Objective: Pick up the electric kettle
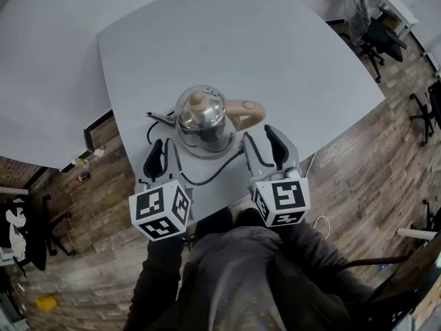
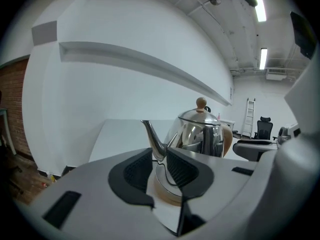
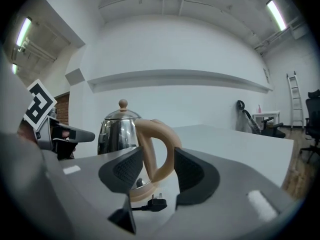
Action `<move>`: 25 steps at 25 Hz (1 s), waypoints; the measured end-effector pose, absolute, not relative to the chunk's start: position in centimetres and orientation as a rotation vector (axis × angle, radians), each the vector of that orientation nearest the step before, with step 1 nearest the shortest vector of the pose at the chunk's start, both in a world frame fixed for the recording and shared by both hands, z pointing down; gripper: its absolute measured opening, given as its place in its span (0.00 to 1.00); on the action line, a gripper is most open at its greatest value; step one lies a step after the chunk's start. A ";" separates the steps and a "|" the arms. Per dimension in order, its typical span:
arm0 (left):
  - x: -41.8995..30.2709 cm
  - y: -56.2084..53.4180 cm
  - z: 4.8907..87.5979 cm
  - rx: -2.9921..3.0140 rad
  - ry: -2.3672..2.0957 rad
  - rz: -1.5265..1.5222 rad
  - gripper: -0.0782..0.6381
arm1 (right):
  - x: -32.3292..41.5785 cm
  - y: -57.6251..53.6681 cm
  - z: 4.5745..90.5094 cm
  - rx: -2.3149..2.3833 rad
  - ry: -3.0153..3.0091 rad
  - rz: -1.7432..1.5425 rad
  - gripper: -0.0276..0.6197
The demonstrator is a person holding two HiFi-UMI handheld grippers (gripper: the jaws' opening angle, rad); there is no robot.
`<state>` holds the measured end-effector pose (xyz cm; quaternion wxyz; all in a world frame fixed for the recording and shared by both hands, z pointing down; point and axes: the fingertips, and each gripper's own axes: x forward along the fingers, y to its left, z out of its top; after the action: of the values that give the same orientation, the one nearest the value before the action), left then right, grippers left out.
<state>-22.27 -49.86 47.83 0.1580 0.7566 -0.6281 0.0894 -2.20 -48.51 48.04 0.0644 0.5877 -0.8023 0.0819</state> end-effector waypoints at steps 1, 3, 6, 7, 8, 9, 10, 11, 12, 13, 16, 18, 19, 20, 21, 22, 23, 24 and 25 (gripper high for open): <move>-22.4 -50.1 47.9 2.163 -1.790 0.240 0.24 | -2.0 -48.8 48.1 1.789 -2.412 0.249 0.31; -22.6 -50.7 47.9 2.160 -1.787 0.221 0.30 | -1.7 -49.3 48.2 1.816 -2.393 0.245 0.33; -23.1 -51.5 47.7 2.158 -1.807 0.203 0.30 | -1.4 -50.1 48.2 1.835 -2.381 0.242 0.34; -23.2 -51.8 47.6 2.159 -1.811 0.193 0.30 | -1.4 -50.4 48.2 1.838 -2.378 0.242 0.34; -23.3 -52.1 47.4 2.162 -1.814 0.182 0.30 | -1.4 -50.7 48.2 1.842 -2.376 0.242 0.34; -23.4 -52.4 47.2 2.165 -1.816 0.171 0.30 | -1.4 -50.9 48.1 1.846 -2.373 0.241 0.34; -23.4 -52.7 47.0 2.169 -1.820 0.161 0.30 | -1.4 -51.2 48.1 1.851 -2.370 0.240 0.34; -23.5 -53.0 46.8 2.174 -1.826 0.154 0.30 | -1.4 -51.4 48.1 1.855 -2.367 0.238 0.34; -23.5 -53.3 46.7 2.179 -1.832 0.147 0.30 | -1.4 -51.6 48.1 1.858 -2.365 0.237 0.34; -23.5 -53.6 46.6 2.182 -1.836 0.140 0.30 | -1.4 -51.9 48.1 1.861 -2.364 0.236 0.34; -23.5 -54.6 46.6 2.191 -1.820 0.123 0.31 | -1.4 -52.6 48.3 1.867 -2.359 0.239 0.34; -23.4 -55.4 46.7 2.199 -1.802 0.118 0.32 | -1.6 -53.2 48.4 1.867 -2.358 0.243 0.34; -23.4 -55.8 46.8 2.202 -1.796 0.116 0.32 | -1.8 -53.5 48.4 1.867 -2.358 0.246 0.34; -23.5 -56.1 46.9 2.203 -1.792 0.113 0.32 | -1.9 -53.9 48.5 1.868 -2.359 0.248 0.34; -23.5 -56.5 46.9 2.204 -1.790 0.107 0.32 | -2.0 -54.2 48.5 1.871 -2.358 0.250 0.34; -23.5 -56.8 47.0 2.206 -1.787 0.100 0.32 | -1.9 -54.5 48.6 1.876 -2.356 0.252 0.34; -23.5 -57.2 46.9 2.209 -1.785 0.090 0.32 | -1.8 -54.8 48.7 1.879 -2.353 0.256 0.34; -23.5 -57.6 46.9 2.213 -1.784 0.079 0.32 | -1.6 -55.3 48.9 1.881 -2.350 0.261 0.34; -23.5 -58.1 46.8 2.215 -1.783 0.066 0.32 | -1.5 -55.8 49.0 1.881 -2.348 0.267 0.34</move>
<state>-23.50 -58.09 46.79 0.1479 0.7702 -0.6200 0.0229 -1.53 -55.80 49.01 0.0606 0.6218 -0.7758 0.0884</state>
